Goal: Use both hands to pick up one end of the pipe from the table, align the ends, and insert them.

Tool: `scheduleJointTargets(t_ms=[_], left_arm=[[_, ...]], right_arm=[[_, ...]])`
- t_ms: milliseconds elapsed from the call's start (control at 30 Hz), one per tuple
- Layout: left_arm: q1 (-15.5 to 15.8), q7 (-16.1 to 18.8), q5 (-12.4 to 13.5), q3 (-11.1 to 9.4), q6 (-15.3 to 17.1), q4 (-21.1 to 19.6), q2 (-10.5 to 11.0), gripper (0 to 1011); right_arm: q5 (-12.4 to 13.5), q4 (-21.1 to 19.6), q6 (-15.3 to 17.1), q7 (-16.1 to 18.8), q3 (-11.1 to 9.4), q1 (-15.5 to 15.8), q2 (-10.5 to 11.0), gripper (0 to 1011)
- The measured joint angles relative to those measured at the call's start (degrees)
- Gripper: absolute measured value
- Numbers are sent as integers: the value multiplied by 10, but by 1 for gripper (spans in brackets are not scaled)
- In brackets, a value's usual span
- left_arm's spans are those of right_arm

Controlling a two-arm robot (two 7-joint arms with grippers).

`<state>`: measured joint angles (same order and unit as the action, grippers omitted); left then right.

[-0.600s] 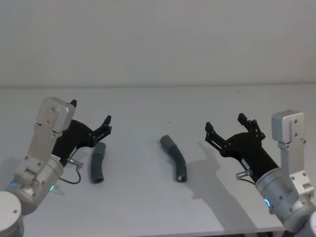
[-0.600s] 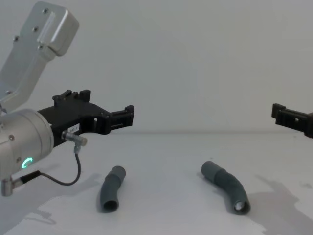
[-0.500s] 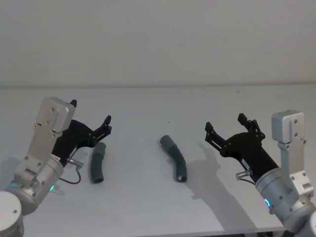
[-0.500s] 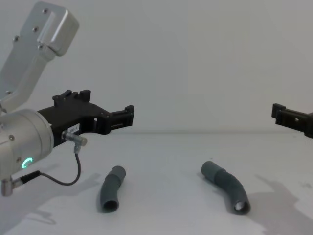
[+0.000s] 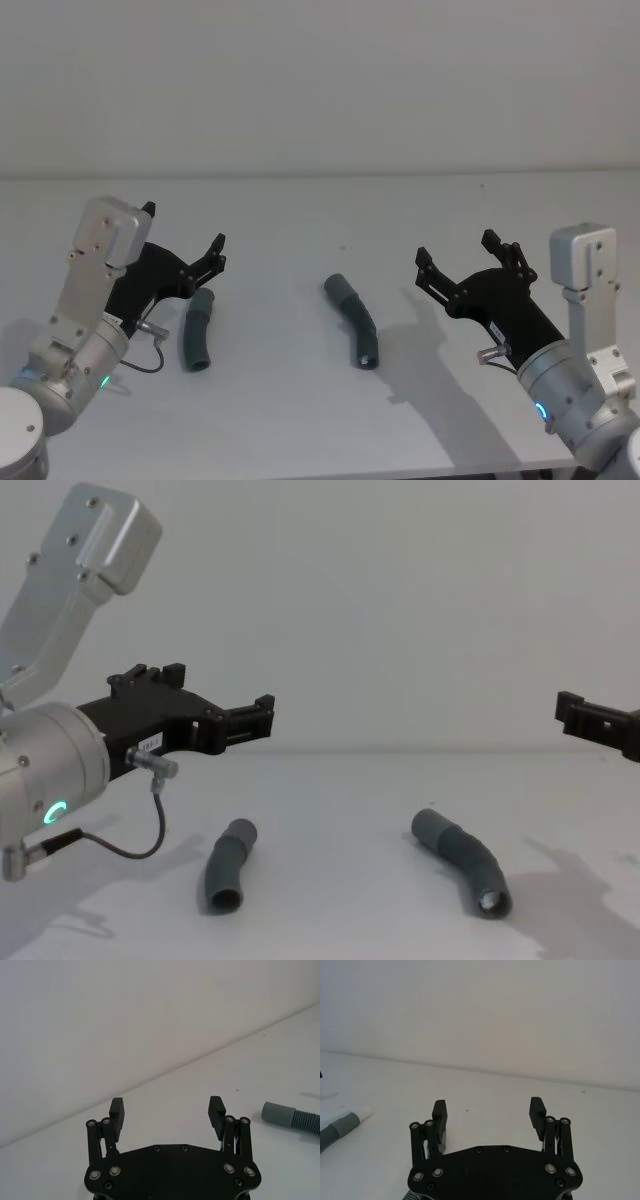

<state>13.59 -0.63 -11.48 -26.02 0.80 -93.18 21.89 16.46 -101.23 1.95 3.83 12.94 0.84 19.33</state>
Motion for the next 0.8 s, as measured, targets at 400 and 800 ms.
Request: scheduleJointTargets(t_ms=[400,800], left_arm=[[0,0,0,0,0,0,0,1001],[0,0,0,0,0,0,0,1001]], right_arm=[[0,0,0,0,0,0,0,1000],[0,0,0,0,0,0,0,1000]])
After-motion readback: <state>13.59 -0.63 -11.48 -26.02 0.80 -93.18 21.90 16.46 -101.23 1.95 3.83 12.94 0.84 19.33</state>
